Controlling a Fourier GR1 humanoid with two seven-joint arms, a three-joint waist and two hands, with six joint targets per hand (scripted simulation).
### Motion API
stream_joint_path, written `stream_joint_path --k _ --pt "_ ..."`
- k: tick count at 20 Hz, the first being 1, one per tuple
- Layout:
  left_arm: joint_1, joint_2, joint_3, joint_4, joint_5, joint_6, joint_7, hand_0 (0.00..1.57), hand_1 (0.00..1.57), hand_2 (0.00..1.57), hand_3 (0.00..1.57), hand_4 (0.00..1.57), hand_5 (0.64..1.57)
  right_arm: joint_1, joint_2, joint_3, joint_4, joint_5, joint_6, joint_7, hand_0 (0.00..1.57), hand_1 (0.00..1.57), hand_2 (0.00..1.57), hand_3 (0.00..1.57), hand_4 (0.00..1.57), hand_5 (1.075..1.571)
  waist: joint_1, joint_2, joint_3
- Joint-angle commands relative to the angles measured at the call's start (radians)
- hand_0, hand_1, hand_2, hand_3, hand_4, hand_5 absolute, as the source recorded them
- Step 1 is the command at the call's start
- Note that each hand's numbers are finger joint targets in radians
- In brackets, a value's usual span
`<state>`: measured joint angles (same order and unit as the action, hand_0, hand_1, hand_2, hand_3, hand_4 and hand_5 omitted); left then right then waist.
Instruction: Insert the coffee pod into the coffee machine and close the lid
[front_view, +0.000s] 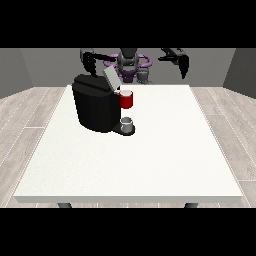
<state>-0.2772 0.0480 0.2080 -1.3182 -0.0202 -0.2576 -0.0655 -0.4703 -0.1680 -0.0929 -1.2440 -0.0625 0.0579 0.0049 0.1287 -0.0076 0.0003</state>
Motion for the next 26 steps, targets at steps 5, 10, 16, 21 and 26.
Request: stream_joint_path --k 5,10,16,21,26 --pt "-0.001 0.014 -0.018 -0.075 0.023 0.059 0.041 0.0 0.0 0.0 0.0 0.0 1.571 -0.096 0.012 0.018 0.09 0.041 -0.001 -0.007 0.0 0.0 0.0 0.0 0.0 1.571 -0.02 0.028 -0.0002" --pt "0.019 0.05 -0.005 -0.067 0.053 0.04 0.027 0.0 0.0 0.0 0.0 0.0 1.571 -0.138 0.001 0.01 0.135 0.057 0.014 -0.03 0.0 0.0 0.0 0.0 0.0 1.571 -0.018 0.045 -0.0002" --pt "0.051 0.047 -0.024 -0.034 0.037 0.047 -0.03 0.0 0.0 0.0 0.0 0.0 1.571 -0.163 0.006 0.012 0.17 0.062 0.028 -0.029 0.0 0.0 0.0 0.0 0.0 1.571 -0.031 0.063 -0.0003" --pt "0.016 0.092 -0.002 -0.047 0.064 0.037 0.009 0.0 0.0 0.0 0.0 0.0 1.571 -0.194 0.034 0.02 0.204 0.079 0.009 -0.07 0.0 0.0 0.0 0.0 0.0 1.571 -0.017 0.075 -0.0003" --pt "0.034 0.034 -0.068 -0.106 0.035 0.075 0.01 0.0 0.0 0.0 0.0 0.14 1.571 -0.228 0.035 0.004 0.263 0.099 -0.02 -0.111 0.0 0.0 0.0 0.0 0.0 1.571 0.028 0.09 -0.0001"
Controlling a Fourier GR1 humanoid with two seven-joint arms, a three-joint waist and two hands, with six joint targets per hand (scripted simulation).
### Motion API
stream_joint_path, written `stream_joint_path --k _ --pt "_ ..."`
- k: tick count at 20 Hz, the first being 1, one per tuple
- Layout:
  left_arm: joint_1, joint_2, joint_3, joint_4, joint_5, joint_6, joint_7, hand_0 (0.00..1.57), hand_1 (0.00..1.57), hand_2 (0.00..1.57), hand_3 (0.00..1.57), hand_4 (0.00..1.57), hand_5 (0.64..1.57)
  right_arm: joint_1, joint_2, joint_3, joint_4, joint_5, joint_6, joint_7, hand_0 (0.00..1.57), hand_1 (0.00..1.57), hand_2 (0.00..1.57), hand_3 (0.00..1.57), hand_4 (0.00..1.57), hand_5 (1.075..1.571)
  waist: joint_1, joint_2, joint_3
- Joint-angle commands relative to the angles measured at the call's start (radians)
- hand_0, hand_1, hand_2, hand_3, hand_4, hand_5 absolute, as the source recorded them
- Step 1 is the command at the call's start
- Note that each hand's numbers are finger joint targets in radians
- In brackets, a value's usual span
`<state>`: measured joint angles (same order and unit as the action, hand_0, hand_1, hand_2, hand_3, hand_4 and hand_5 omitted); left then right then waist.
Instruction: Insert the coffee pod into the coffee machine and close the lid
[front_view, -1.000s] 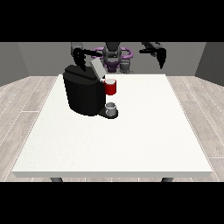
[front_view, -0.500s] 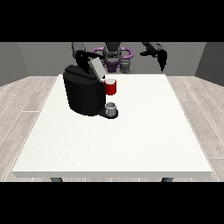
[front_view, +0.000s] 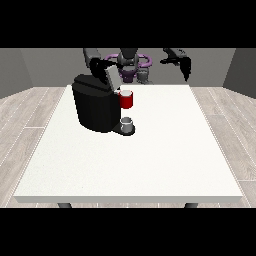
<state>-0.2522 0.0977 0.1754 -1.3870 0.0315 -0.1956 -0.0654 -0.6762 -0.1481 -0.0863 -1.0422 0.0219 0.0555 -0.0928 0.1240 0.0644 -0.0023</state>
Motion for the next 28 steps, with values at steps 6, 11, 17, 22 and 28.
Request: stream_joint_path --k 6,11,17,22,28 --pt "-0.041 0.038 0.035 0.086 0.015 0.003 -0.051 0.0 0.0 0.0 0.0 0.12 1.571 -0.069 0.067 0.078 0.001 0.067 -0.038 0.04 0.0 0.0 0.0 0.0 0.21 1.571 -0.017 0.037 0.0019" --pt "-0.042 0.03 0.009 0.078 0.005 -0.005 -0.053 0.0 0.0 0.0 0.0 0.0 1.571 -0.124 0.064 0.102 -0.012 0.105 -0.076 0.094 0.0 0.0 0.0 0.0 0.17 1.571 0.016 0.021 0.0016" --pt "-0.061 -0.005 -0.028 0.008 0.005 0.003 -0.058 0.0 0.0 0.0 0.0 0.2 1.571 -0.096 0.003 0.082 -0.024 0.08 -0.025 0.056 0.0 0.0 0.0 0.0 0.14 1.571 0.054 0.032 0.0024" --pt "0.03 -0.054 -0.075 0.026 -0.029 0.018 -0.099 0.0 0.0 0.0 0.0 0.25 1.571 -0.037 0.087 0.151 -0.073 0.083 -0.024 0.076 0.0 0.0 0.0 0.0 0.03 1.571 0.015 -0.069 0.0022" --pt "0.063 -0.026 -0.025 0.05 -0.01 0.035 -0.136 0.0 0.0 0.0 0.0 0.19 1.571 0.092 0.142 0.183 -0.151 0.019 0.054 -0.038 0.0 0.0 0.0 0.0 0.28 1.571 -0.066 -0.094 0.0023"
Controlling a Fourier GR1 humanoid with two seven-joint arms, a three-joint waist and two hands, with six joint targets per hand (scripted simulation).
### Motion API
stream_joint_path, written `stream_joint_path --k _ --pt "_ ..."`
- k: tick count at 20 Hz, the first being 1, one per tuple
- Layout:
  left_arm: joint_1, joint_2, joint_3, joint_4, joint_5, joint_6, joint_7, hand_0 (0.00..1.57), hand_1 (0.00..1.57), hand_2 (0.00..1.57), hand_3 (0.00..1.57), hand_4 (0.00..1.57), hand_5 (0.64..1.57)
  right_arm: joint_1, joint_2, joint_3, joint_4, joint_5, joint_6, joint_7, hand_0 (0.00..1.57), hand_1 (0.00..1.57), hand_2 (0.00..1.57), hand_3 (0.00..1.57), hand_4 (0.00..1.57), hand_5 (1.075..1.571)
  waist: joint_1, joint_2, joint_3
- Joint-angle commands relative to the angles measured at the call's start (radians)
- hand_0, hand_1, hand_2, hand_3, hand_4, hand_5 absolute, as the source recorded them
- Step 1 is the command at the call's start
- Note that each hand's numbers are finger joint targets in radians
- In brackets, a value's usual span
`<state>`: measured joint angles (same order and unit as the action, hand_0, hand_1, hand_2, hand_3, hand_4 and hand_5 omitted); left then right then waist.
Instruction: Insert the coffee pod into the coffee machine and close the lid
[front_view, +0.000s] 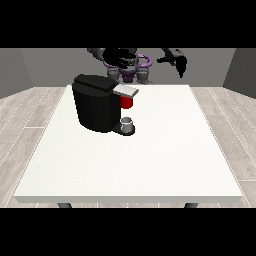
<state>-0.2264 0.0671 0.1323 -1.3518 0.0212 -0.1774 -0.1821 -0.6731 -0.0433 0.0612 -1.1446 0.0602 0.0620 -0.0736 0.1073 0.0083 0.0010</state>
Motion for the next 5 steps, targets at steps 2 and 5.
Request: stream_joint_path --k 2,5 --pt "0.085 -0.017 -0.008 0.022 -0.02 0.018 -0.05 0.0 0.0 0.0 0.0 0.19 1.571 0.15 0.042 0.038 -0.077 -0.105 0.018 -0.071 0.0 0.0 0.0 0.0 0.29 1.571 -0.053 -0.062 -0.0009" --pt "0.092 0.024 0.043 0.054 0.013 0.001 -0.04 0.0 0.0 0.0 0.0 0.19 1.571 0.326 0.043 0.148 -0.118 -0.122 -0.08 -0.112 0.0 0.0 0.0 0.0 0.16 1.571 -0.092 -0.097 -0.001"
